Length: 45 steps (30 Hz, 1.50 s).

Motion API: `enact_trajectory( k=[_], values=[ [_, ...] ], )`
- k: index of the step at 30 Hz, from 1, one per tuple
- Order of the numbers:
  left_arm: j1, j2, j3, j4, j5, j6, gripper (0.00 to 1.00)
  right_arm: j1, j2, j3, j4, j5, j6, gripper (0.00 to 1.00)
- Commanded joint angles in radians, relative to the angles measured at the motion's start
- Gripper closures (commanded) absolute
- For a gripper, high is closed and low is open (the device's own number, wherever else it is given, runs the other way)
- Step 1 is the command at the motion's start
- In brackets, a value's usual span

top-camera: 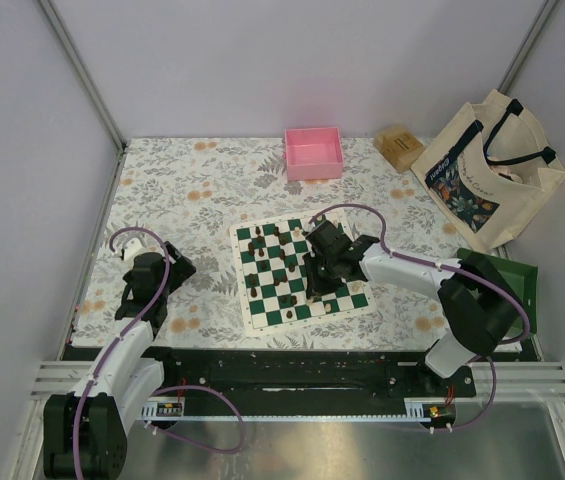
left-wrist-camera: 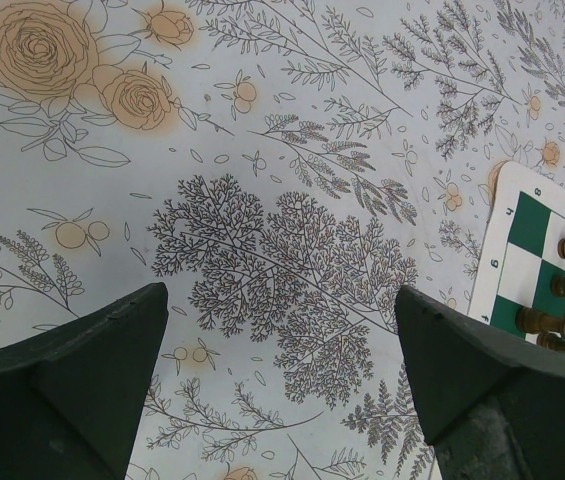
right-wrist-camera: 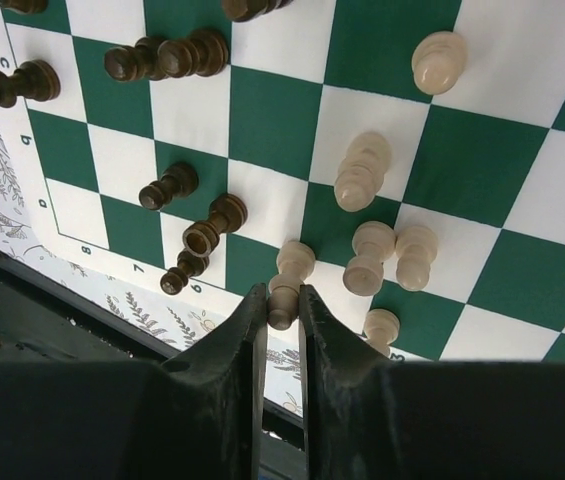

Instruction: Set up the chess pieces on the board

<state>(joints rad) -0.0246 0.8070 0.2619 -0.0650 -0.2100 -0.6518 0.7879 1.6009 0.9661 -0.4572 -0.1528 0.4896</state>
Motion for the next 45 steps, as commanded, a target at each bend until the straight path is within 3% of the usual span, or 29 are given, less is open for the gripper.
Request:
enact_trajectory(
  k=[1,7,14,18,27,45],
  values=[
    [0.000,0.003,0.020,0.042,-0.009,0.001,0.01,0.011,-0.019,0.051,0.003,-0.024,-0.002,0.80],
    [0.002,0.003,0.020,0.042,-0.011,0.001,0.01,0.011,-0.085,0.063,-0.037,-0.002,-0.017,0.84],
    [0.002,0.003,0.020,0.042,-0.008,0.001,0.01,0.001,-0.243,0.114,-0.175,0.248,-0.092,0.85],
    [0.002,-0.002,0.022,0.044,-0.008,0.001,0.01,-0.076,-0.288,0.108,-0.193,0.286,-0.118,0.86],
    [0.002,-0.008,0.017,0.041,-0.012,0.000,0.01,-0.231,-0.207,0.056,-0.164,0.239,-0.158,0.86],
    [0.000,-0.002,0.019,0.040,-0.012,-0.002,0.01,-0.274,-0.035,0.022,-0.067,0.240,-0.177,0.87]
  ],
)
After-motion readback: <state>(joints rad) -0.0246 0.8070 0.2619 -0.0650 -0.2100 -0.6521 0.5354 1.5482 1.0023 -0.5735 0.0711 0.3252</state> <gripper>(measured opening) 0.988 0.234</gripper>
